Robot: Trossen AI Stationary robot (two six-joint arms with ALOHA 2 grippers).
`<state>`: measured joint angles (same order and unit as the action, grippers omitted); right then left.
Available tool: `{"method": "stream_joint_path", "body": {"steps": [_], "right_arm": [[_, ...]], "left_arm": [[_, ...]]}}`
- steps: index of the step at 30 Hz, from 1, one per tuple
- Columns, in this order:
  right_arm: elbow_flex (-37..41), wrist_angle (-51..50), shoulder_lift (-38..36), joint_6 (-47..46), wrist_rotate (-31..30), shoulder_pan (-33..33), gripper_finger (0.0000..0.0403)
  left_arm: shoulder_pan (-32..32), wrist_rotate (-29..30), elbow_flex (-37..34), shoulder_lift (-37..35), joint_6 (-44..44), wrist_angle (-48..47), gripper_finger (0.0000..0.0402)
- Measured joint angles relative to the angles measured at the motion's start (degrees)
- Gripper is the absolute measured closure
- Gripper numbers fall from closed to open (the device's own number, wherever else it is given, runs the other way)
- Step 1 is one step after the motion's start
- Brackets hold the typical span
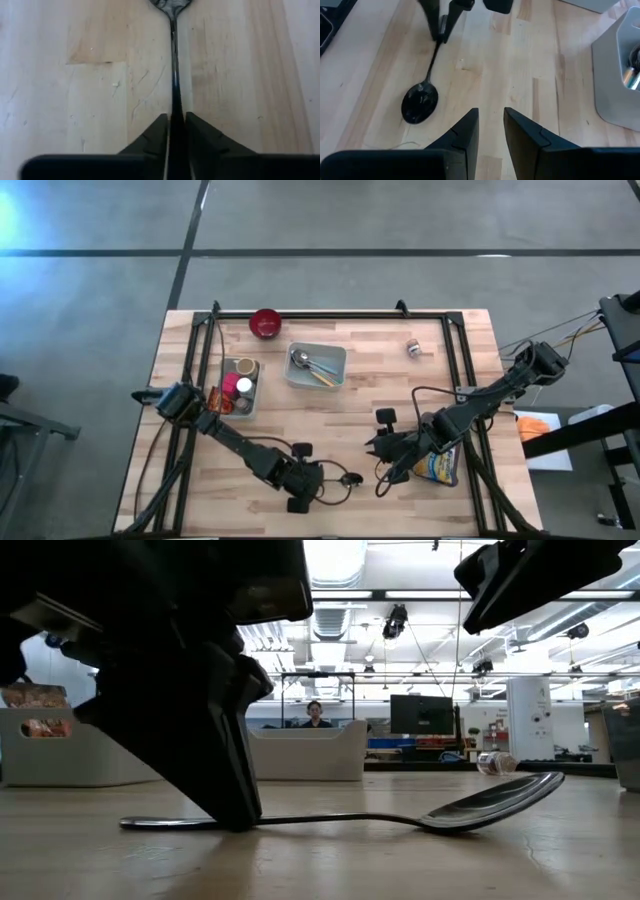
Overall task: Pick & Place Food Item
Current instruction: Put the black spoon into the right gray bin
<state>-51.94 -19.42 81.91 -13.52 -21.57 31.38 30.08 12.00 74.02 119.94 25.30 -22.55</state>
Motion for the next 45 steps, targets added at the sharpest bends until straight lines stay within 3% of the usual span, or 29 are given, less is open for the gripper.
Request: {"method": "stream_joint_path", "body": {"steps": [3, 5, 28, 31, 37, 45], "right_arm": [[0.0, 0.1, 0.0, 0.0, 1.0, 0.0, 0.0317], [0.0, 0.2, 0.0, 0.0, 1.1, 0.2, 0.0317], [0.0, 0.4, 0.0, 0.0, 1.0, 0.1, 0.0317], [0.0, 0.4, 0.0, 0.0, 1.0, 0.1, 0.0317], [0.0, 0.5, 0.0, 0.0, 1.1, 0.3, 0.0317], [0.0, 0.4, 0.0, 0.0, 1.0, 0.4, 0.0317]], "left_arm": [[-0.3, 0.0, 0.0, 0.0, 0.0, -0.3, 0.0379], [-0.5, 0.0, 0.0, 0.0, 0.0, -0.3, 0.0390], [-4.8, 0.2, 0.1, -0.5, 7.6, 0.7, 0.0399], [-5.1, 0.0, -0.1, -1.2, 7.8, 0.8, 0.0373], [-5.7, 1.2, -0.5, -2.7, 7.7, 0.2, 0.0276], [-7.0, 2.4, -1.6, -2.2, 7.4, 10.0, 0.0192]]}}
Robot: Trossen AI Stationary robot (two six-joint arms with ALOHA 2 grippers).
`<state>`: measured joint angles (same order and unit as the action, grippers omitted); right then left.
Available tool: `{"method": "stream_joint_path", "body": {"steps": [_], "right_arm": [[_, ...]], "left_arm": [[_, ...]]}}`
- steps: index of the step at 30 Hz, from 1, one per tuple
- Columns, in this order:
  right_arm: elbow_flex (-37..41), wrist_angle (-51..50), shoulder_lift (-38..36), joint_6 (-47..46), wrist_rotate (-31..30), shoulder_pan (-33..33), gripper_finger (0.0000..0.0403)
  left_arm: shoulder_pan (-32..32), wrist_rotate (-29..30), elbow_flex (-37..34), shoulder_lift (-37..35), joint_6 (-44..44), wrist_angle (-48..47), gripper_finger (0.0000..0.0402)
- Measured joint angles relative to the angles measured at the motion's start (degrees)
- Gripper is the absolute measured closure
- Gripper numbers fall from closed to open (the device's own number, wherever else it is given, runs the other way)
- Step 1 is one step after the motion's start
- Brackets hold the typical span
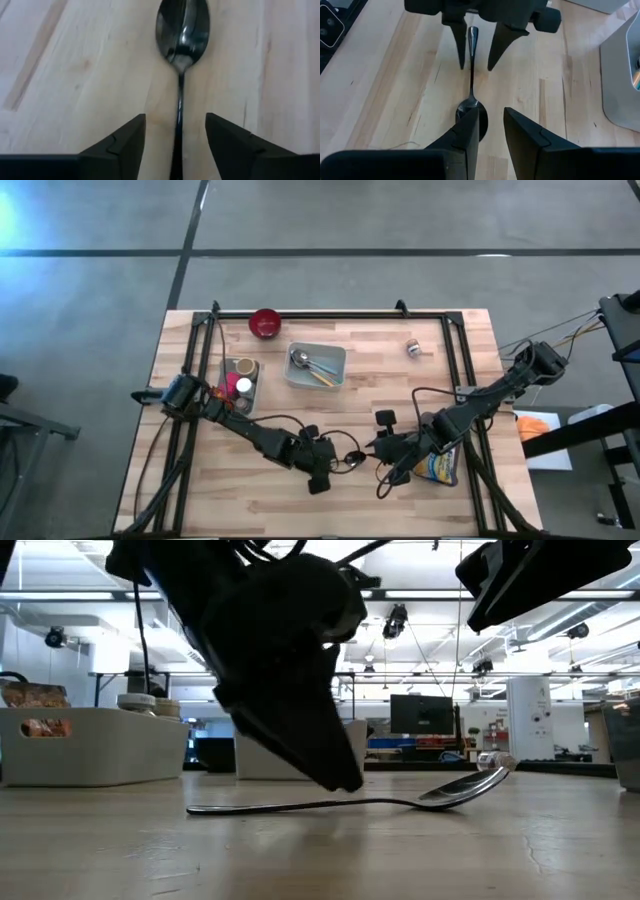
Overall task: Pick & Place Food Item
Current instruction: Put the black spoon into the right gray bin
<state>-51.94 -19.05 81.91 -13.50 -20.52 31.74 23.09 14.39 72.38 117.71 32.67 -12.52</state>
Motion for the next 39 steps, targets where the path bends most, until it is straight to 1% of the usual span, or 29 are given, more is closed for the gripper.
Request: {"method": "stream_joint_path", "body": {"steps": [3, 6, 9, 12, 19, 21, 23, 25, 27, 31, 33, 39], "right_arm": [[0.0, -0.1, 0.0, 0.2, 0.0, 0.0, 0.0317], [0.0, -0.1, -0.1, 0.5, 0.0, 0.0, 0.0317], [0.0, 0.0, -0.1, 0.7, 0.0, 0.0, 0.0317], [0.0, 0.0, -0.1, 0.7, 0.0, 0.0, 0.0317], [0.0, 0.0, -0.2, 0.7, 0.0, 0.0, 0.0317], [0.0, 0.0, -0.2, 0.7, 0.0, 0.0, 0.0317], [0.0, 0.0, -0.2, 0.7, 0.0, 0.0, 0.0317], [0.0, 0.0, -0.2, 0.7, 0.0, 0.0, 0.0317], [0.0, 0.0, -0.2, 0.7, 0.0, 0.0, 0.0317], [0.0, 0.0, -0.2, 0.6, 0.0, 0.0, 0.0317], [0.0, 0.0, -0.2, 0.5, 0.0, 0.0, 0.0317], [0.0, 0.3, -0.2, 0.4, -0.4, 0.0, 0.0317]], "left_arm": [[-0.2, 0.3, -1.4, 0.0, -1.2, 5.1, 0.0181], [-0.3, 2.3, -2.9, 0.0, -1.3, 8.2, 0.0179], [-0.3, 4.0, -4.3, 0.0, -2.4, 9.6, 0.0179], [-0.2, 4.4, -5.5, 0.6, -2.7, 10.6, 0.0178], [0.4, 5.5, -3.1, 4.7, -8.9, 13.5, 0.0179], [0.5, 5.3, -2.6, 5.2, -10.7, 13.9, 0.0186], [0.6, 5.2, -2.6, 5.3, -11.5, 14.2, 0.0205], [0.7, 4.9, -2.8, 5.3, -11.5, 14.2, 0.0236], [0.7, 4.5, -2.8, 5.2, -11.7, 14.1, 0.0278], [0.7, 3.3, -2.8, 5.2, -11.9, 13.6, 0.0376], [0.6, 3.2, -2.8, 5.2, -11.5, 13.3, 0.0389], [0.4, 2.6, -3.1, 3.5, -8.5, 12.0, 0.0398]]}}
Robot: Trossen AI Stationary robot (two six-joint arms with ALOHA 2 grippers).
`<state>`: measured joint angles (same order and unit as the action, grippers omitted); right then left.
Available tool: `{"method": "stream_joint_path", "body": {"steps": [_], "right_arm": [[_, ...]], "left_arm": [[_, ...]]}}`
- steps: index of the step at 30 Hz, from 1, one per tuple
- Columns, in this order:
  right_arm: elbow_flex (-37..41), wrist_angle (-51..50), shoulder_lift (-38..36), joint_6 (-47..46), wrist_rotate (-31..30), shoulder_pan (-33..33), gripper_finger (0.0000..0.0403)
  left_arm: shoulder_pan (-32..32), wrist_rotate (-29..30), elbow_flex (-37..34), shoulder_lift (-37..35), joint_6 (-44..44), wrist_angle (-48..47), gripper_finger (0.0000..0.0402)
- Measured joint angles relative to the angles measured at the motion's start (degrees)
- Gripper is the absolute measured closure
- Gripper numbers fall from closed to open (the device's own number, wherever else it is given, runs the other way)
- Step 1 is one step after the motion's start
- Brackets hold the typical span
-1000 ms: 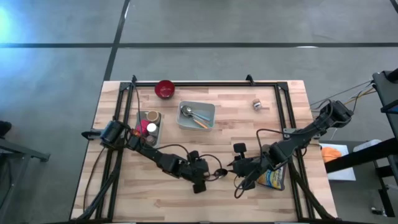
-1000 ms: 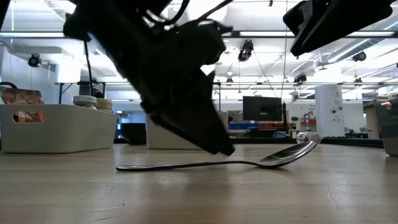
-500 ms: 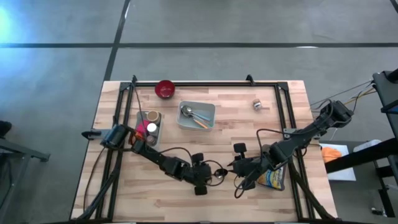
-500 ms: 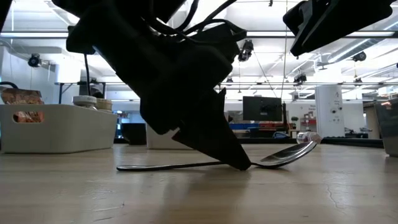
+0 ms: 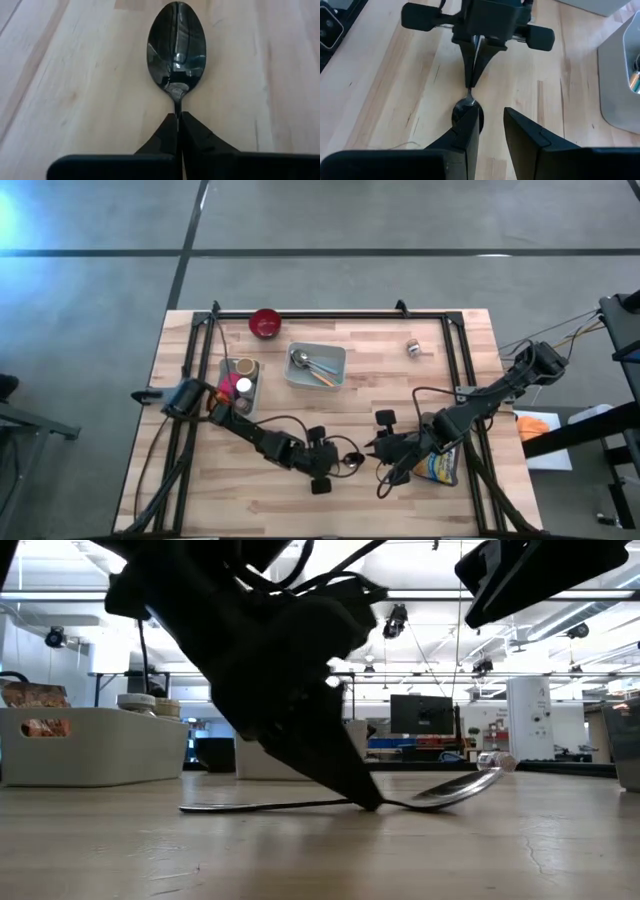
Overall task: Pick & Place Food Item
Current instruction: Put the black spoon into the right gray bin
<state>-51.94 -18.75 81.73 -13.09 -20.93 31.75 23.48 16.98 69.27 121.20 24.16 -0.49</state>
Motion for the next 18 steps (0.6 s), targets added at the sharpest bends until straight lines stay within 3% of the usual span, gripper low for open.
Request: {"method": "stream_joint_path", "body": {"steps": [11, 14, 18], "right_arm": [[-2.3, 1.8, 0.0, -2.8, -3.2, 0.0, 0.0317], [-3.2, 1.7, 0.0, -5.1, -8.3, 0.0, 0.0317], [-4.1, 2.7, 0.0, -7.9, -21.7, 1.4, 0.0317]], "left_arm": [[-0.1, 9.0, -1.3, -9.5, 4.9, -12.1, 0.0400], [-0.1, 12.3, -3.7, -13.8, 6.8, -12.6, 0.0401], [-0.2, 18.1, -9.2, -21.6, 9.6, -12.0, 0.0401]]}}
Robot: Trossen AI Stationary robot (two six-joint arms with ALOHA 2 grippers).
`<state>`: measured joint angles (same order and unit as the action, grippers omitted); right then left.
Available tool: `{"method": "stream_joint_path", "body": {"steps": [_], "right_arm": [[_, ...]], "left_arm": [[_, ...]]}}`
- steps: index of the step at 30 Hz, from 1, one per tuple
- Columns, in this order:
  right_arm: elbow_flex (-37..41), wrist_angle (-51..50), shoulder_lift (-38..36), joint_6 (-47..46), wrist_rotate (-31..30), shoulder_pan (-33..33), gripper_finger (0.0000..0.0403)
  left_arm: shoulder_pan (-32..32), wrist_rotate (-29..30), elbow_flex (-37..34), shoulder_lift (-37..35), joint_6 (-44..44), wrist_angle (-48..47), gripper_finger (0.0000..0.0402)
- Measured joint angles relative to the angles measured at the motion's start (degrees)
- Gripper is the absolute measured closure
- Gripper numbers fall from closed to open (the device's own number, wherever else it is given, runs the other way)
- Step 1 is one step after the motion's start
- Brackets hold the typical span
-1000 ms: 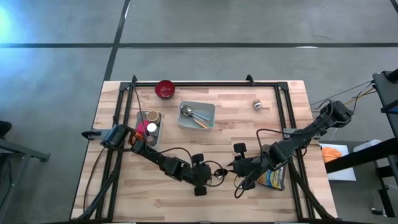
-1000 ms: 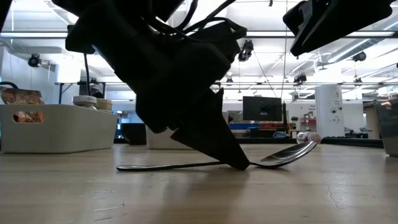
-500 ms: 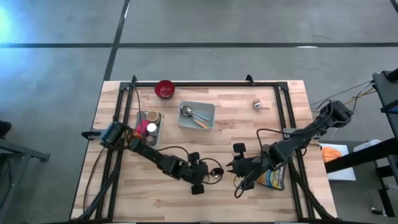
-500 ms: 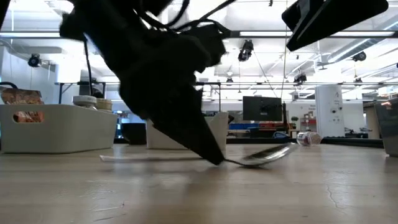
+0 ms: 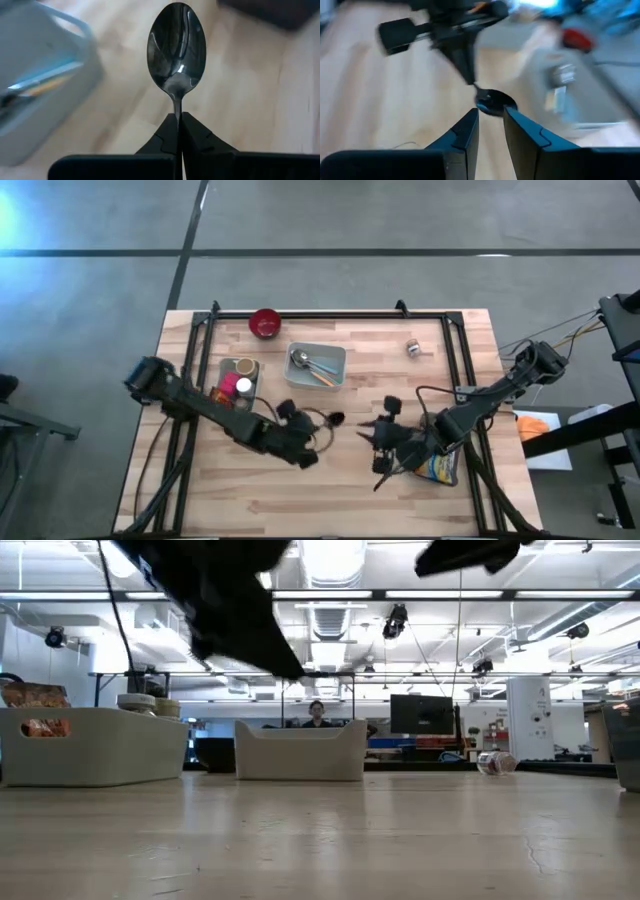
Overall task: Pick & Place Food Item
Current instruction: Put the black spoon into the right gray bin
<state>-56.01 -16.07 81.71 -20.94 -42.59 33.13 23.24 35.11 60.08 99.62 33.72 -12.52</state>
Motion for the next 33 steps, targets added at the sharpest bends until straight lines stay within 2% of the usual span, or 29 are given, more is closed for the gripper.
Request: {"method": "stream_joint_path", "body": {"steps": [2, 4, 10, 14, 16, 20, 25, 29, 33], "right_arm": [[0.3, 2.3, 0.0, 0.1, -7.1, 1.1, 0.0317], [0.5, 4.5, 0.0, 0.8, -10.3, 1.6, 0.0317], [1.9, 12.3, 0.0, 1.5, -10.2, 0.0, 0.0317], [2.7, 18.4, 0.0, 4.4, -9.0, -2.8, 0.0304], [3.1, 23.9, 0.0, 7.5, -5.4, -4.7, 0.0284], [3.8, 34.4, 0.0, 10.9, 7.2, -8.9, 0.0232], [6.8, 47.3, 0.1, 16.0, 11.1, -11.8, 0.0179], [10.1, 59.7, 0.1, 17.7, 19.5, -13.5, 0.0157], [10.9, 61.9, 0.1, 17.7, 22.1, -15.2, 0.0153]], "left_arm": [[0.0, 2.6, -3.6, -4.6, 0.6, 3.8, 0.0401], [-0.2, 3.9, -8.0, -9.5, -0.3, 11.3, 0.0401], [-1.4, 2.9, -20.1, -20.3, -8.3, 37.1, 0.0401], [-2.2, -1.3, -23.0, -23.2, -13.0, 46.6, 0.0401], [-2.5, -2.6, -23.0, -23.6, -15.3, 47.9, 0.0401], [-3.0, -3.5, -21.0, -23.6, -19.0, 48.4, 0.0401], [-3.0, -8.0, -18.3, -23.6, -24.0, 51.5, 0.0401], [-3.1, -10.4, -16.4, -23.6, -26.6, 52.2, 0.0401], [-3.2, -12.6, -15.0, -23.6, -27.8, 52.2, 0.0401]]}}
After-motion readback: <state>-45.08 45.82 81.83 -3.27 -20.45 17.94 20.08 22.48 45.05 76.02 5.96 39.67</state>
